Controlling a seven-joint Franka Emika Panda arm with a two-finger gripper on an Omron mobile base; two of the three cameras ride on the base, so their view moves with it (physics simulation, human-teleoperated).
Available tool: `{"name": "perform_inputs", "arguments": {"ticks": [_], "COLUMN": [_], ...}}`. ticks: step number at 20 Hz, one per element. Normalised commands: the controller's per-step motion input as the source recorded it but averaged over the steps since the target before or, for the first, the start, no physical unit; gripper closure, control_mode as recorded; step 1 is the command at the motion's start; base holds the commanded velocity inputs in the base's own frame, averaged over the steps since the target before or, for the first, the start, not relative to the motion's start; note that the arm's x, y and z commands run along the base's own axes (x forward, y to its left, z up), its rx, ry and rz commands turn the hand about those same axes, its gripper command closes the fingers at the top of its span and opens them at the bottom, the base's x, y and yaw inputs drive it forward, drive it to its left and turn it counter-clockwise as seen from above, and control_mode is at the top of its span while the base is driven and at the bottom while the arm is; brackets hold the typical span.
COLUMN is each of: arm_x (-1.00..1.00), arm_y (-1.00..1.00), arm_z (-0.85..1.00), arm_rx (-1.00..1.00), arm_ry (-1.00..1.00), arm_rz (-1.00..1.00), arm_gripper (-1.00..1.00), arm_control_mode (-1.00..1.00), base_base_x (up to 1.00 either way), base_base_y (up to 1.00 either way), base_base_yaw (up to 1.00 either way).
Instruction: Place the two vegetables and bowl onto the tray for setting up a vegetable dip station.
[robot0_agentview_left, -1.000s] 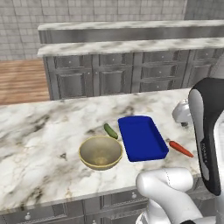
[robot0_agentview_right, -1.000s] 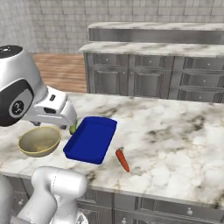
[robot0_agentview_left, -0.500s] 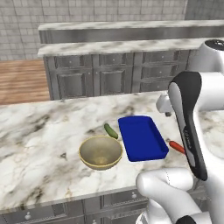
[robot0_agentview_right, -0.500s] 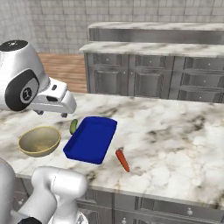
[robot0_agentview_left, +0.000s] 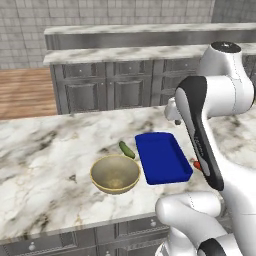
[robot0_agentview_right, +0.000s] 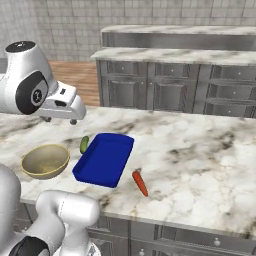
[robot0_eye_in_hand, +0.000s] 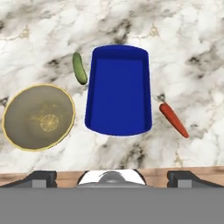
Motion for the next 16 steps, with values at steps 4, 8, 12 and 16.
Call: {"name": "perform_inputs", "arguments": {"ticks": [4, 8, 12, 16], "arm_x": [0.32, 0.29, 0.20, 0.13], "arm_y": [0.12, 0.14, 0.17, 0.09], "arm_z": [0.00, -0.03, -0.18, -0.18], "arm_rx": [0.00, 0.00, 0.00, 0.00], "arm_ry": [0.00, 0.00, 0.00, 0.00], "arm_rz": [0.00, 0.00, 0.00, 0.01], "arm_gripper": [-1.00, -1.00, -1.00, -1.00], "arm_control_mode": [-1.00, -1.00, -1.00, -1.00], "base_base_x": [0.00, 0.00, 0.00, 0.00], "base_base_y": [0.00, 0.00, 0.00, 0.00], "base_base_yaw": [0.00, 0.00, 0.00, 0.00]}}
